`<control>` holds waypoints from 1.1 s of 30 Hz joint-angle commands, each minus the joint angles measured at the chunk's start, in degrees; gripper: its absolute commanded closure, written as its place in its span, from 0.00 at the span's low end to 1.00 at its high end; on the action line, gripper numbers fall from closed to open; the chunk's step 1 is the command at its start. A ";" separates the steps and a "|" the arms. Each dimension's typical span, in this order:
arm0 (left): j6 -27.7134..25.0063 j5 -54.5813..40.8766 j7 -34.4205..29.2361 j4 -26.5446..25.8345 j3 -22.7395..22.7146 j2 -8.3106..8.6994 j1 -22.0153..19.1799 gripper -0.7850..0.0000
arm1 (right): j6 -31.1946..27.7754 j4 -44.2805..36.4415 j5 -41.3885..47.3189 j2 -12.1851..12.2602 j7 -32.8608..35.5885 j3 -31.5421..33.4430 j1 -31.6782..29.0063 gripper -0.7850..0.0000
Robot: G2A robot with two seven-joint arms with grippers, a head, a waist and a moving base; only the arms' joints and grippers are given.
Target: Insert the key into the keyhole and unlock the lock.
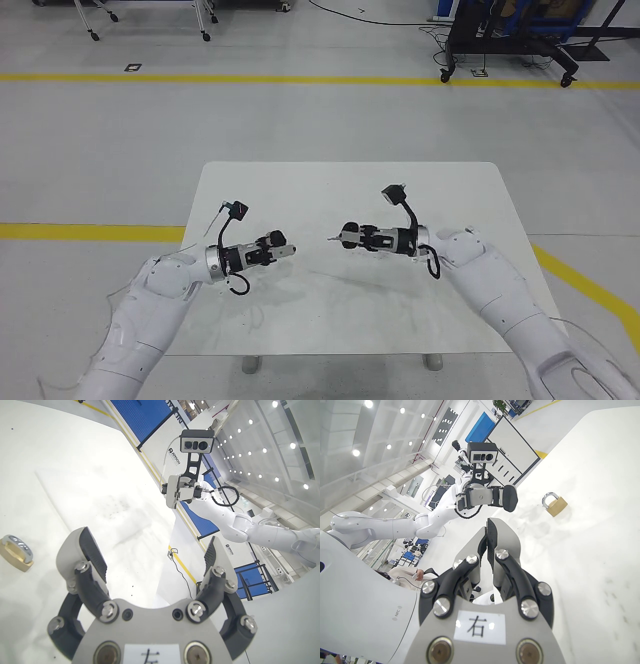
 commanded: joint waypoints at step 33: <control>35.47 66.43 24.37 -10.26 8.42 -1.91 3.24 0.60 | 0.03 0.02 0.02 -0.01 0.05 -0.04 0.02 1.00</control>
